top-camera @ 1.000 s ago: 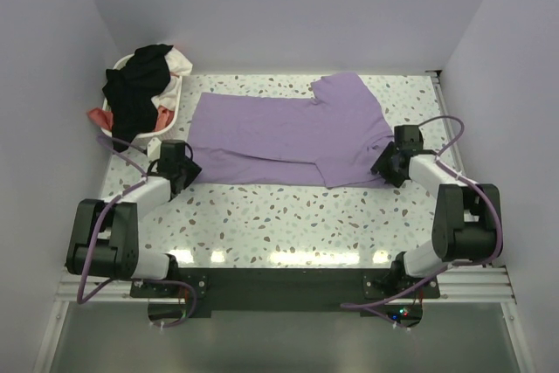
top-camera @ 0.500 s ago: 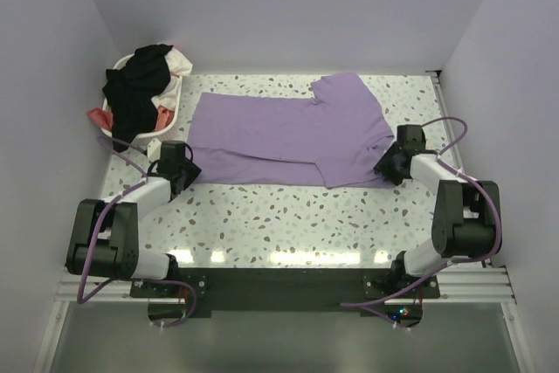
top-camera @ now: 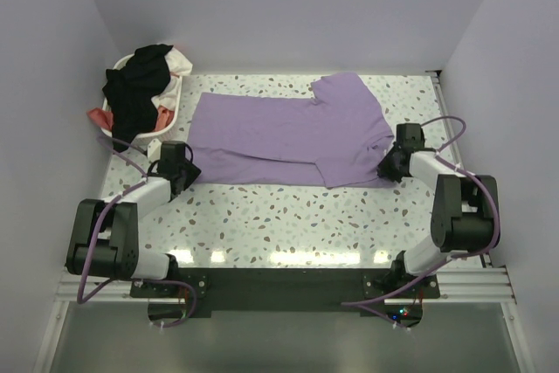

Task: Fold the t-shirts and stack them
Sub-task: Fold the tshirt

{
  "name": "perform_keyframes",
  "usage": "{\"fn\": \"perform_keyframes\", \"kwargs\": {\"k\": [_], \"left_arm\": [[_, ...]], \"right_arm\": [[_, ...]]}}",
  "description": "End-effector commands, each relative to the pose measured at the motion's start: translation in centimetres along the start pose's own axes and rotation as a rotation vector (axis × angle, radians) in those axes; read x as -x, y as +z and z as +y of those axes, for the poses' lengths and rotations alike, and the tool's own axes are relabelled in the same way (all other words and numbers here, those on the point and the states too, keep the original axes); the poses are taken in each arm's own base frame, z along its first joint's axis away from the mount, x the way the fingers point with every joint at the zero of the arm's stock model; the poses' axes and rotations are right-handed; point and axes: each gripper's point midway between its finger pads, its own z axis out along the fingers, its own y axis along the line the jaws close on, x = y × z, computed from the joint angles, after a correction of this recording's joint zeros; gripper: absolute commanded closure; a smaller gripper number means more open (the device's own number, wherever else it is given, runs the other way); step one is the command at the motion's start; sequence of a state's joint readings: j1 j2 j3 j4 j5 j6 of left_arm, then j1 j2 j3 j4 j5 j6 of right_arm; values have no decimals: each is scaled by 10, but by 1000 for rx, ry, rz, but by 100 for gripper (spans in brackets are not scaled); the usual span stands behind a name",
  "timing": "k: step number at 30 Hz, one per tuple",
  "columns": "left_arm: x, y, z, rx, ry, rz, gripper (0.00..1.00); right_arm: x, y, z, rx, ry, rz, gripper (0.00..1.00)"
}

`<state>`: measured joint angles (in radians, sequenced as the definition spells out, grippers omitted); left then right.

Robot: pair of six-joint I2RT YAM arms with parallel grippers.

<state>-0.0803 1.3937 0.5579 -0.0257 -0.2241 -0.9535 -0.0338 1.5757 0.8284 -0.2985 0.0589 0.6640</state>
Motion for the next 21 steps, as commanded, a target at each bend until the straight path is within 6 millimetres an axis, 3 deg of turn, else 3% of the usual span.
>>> {"fn": "perform_keyframes", "kwargs": {"k": [1,9,17,21], "left_arm": [[10,-2,-4,0,19,-35,62],[11,-1,-7,-6,17,-34,62],[10,0,-8,-9,23,-29,62],[12,-1,-10,-13,28,-32,62]], "right_arm": [[24,-8,23,69,14,-59,91],[37,-21,42,124,-6,-62,98],[29,-16,46,158,-10,-34,100],[34,-17,58,185,-11,-36,100]]}}
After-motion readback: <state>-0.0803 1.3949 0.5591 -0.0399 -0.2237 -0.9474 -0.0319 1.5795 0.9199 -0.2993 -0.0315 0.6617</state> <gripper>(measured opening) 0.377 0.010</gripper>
